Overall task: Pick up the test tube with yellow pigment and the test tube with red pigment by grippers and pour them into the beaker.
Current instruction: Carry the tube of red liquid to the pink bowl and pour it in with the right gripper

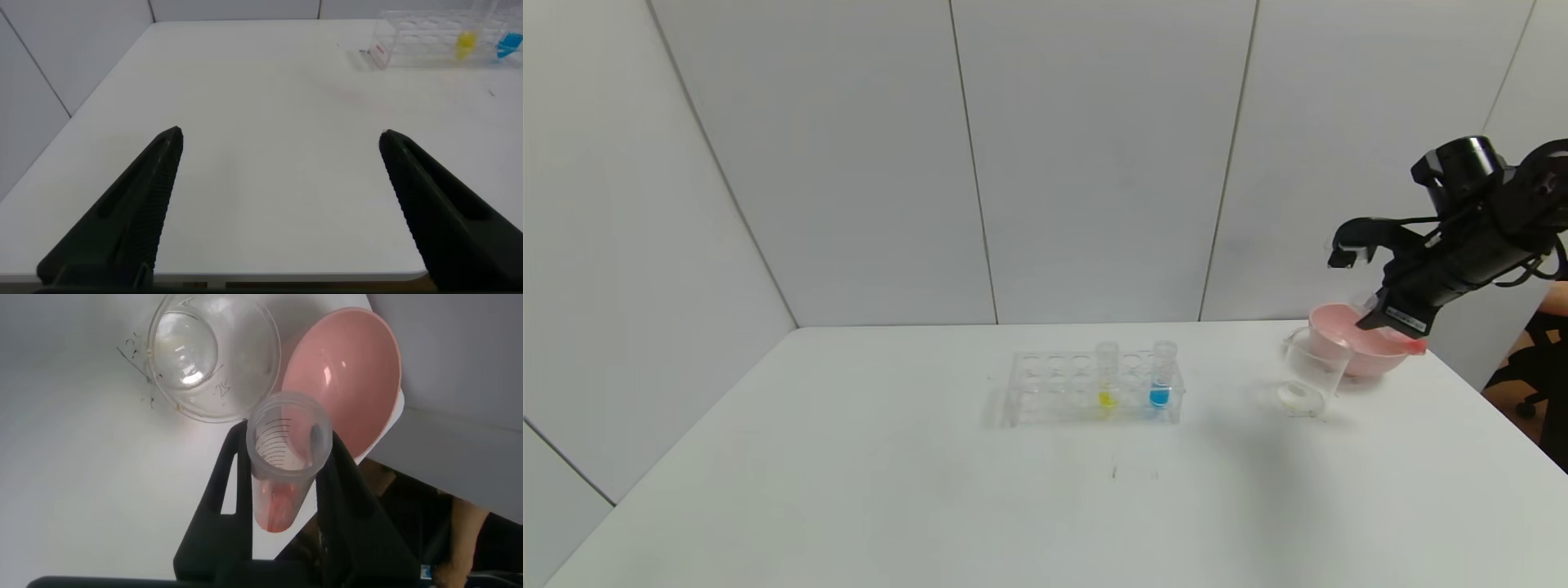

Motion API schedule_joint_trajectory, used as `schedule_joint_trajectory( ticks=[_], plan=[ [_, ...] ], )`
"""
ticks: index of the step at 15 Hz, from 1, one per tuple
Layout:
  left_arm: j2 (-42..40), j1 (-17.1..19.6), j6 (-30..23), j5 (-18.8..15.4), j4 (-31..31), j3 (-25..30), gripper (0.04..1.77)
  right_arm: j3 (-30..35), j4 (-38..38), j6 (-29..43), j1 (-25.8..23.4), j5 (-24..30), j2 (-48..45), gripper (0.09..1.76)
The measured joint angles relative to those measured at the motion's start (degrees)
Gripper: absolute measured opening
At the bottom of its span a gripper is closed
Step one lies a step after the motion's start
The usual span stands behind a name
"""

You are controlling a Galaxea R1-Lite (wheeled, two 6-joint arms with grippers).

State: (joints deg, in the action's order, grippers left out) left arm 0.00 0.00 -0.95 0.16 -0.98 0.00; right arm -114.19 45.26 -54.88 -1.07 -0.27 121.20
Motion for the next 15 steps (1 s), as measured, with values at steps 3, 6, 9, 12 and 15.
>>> schedule_joint_trajectory(
  ticks=[3,6,9,12,15],
  plan=[
    [0.0,0.0,0.0,0.0,0.0,0.0,1.72,-0.1,0.2,-0.1,1.1,-3.6,0.5,0.51],
    [0.0,0.0,0.0,0.0,0.0,0.0,1.72,-0.1,0.5,-0.1,1.8,-5.9,1.0,0.51],
    [0.0,0.0,0.0,0.0,0.0,0.0,1.72,-0.3,0.0,-0.3,2.3,-8.6,1.8,0.51],
    [0.0,0.0,0.0,0.0,0.0,0.0,1.72,-0.4,-1.3,-1.8,2.4,-10.8,3.0,0.51],
    [0.0,0.0,0.0,0.0,0.0,0.0,1.72,-0.4,-2.4,-4.0,2.4,-13.3,3.9,0.51]
  ],
)
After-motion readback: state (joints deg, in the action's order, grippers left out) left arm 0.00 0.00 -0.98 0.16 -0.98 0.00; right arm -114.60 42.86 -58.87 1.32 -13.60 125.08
